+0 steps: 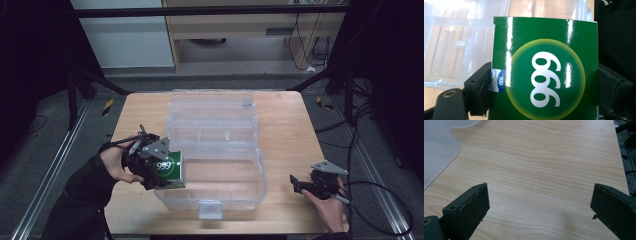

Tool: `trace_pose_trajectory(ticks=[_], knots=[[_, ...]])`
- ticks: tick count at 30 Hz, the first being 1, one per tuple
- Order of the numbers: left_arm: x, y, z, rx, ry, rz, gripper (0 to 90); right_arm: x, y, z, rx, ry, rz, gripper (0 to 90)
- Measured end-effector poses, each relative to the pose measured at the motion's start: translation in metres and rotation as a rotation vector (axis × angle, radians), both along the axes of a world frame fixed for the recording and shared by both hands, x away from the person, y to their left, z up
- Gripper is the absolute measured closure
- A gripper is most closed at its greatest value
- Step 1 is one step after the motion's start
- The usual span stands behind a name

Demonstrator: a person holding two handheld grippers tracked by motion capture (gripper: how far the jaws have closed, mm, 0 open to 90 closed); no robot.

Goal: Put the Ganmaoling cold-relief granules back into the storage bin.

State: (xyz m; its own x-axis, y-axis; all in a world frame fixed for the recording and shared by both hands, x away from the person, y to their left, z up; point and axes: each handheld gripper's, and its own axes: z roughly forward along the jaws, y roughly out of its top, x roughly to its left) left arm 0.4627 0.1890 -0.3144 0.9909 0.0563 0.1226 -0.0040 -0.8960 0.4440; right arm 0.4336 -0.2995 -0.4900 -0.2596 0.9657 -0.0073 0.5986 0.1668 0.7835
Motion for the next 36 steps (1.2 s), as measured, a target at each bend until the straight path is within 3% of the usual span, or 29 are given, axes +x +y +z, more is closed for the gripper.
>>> trace_pose_trajectory(ticks=[21, 36], knots=[[0.006, -0.013, -0.026, 0.006, 0.028, -0.018, 14.7, 0.001, 0.000, -0.001, 0.001, 0.004, 0.003, 2.5], [0.008, -0.011, -0.044, 0.017, 0.045, 0.000, 14.7, 0.001, 0.000, -0.001, 0.000, 0.005, 0.005, 2.5]])
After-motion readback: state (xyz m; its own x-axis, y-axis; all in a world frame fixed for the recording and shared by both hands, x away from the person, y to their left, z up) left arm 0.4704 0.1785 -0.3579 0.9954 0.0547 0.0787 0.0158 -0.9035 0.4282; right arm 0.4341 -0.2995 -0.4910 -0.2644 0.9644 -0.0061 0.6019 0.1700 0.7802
